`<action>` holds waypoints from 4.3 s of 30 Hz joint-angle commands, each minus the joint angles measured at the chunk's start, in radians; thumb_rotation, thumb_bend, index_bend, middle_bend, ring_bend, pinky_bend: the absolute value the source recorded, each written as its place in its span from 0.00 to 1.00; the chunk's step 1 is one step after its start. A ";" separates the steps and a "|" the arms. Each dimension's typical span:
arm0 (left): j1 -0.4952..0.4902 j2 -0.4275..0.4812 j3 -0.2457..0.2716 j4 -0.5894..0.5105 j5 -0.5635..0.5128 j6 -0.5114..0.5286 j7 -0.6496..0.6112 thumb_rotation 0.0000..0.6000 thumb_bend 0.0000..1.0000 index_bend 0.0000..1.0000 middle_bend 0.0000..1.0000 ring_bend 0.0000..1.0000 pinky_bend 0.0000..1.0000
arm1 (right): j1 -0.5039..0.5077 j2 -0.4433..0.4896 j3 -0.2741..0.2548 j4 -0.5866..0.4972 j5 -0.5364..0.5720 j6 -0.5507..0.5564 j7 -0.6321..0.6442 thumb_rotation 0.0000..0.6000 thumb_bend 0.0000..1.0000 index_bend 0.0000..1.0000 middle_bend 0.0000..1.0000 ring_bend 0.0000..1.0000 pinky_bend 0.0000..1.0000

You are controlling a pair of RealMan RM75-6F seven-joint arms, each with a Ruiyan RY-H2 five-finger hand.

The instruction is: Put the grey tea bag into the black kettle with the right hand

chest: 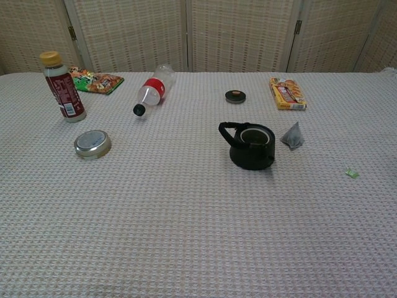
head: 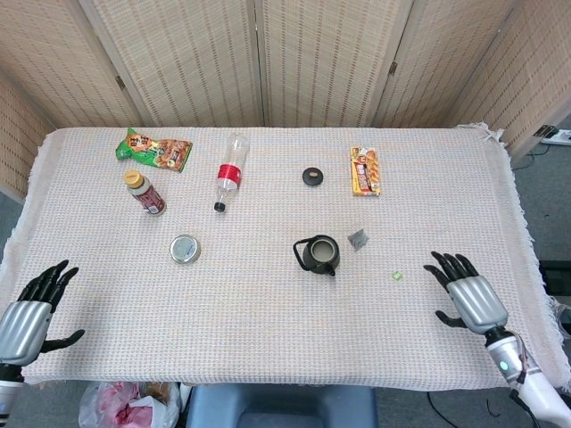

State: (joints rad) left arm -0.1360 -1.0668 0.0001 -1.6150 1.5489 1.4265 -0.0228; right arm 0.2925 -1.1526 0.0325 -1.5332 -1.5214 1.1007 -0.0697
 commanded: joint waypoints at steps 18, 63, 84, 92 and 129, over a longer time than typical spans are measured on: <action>0.000 -0.010 -0.013 0.000 -0.055 -0.025 0.034 1.00 0.19 0.00 0.00 0.00 0.16 | 0.182 -0.276 -0.013 0.447 -0.134 -0.012 0.039 1.00 0.21 0.37 0.00 0.00 0.00; -0.031 -0.020 -0.022 0.022 -0.082 -0.081 0.023 1.00 0.19 0.00 0.00 0.00 0.16 | 0.263 -0.441 -0.087 0.736 -0.120 -0.080 0.180 1.00 0.23 0.48 0.00 0.00 0.00; -0.038 -0.022 -0.021 0.033 -0.080 -0.086 0.006 1.00 0.19 0.00 0.00 0.00 0.16 | 0.269 -0.445 -0.087 0.740 -0.106 -0.062 0.199 1.00 0.23 0.57 0.04 0.00 0.00; -0.033 -0.020 -0.018 0.028 -0.071 -0.072 0.009 1.00 0.19 0.00 0.00 0.00 0.16 | 0.256 -0.380 -0.059 0.640 -0.098 0.022 0.186 1.00 0.23 0.57 0.04 0.00 0.00; -0.024 0.004 -0.006 0.018 -0.042 -0.053 -0.028 1.00 0.19 0.00 0.00 0.00 0.16 | 0.343 -0.056 0.181 -0.090 0.055 0.066 -0.159 1.00 0.23 0.57 0.05 0.00 0.00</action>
State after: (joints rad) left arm -0.1598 -1.0638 -0.0060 -1.5977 1.5067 1.3738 -0.0489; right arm 0.6334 -1.2067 0.2117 -1.6210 -1.4685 1.1683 -0.2269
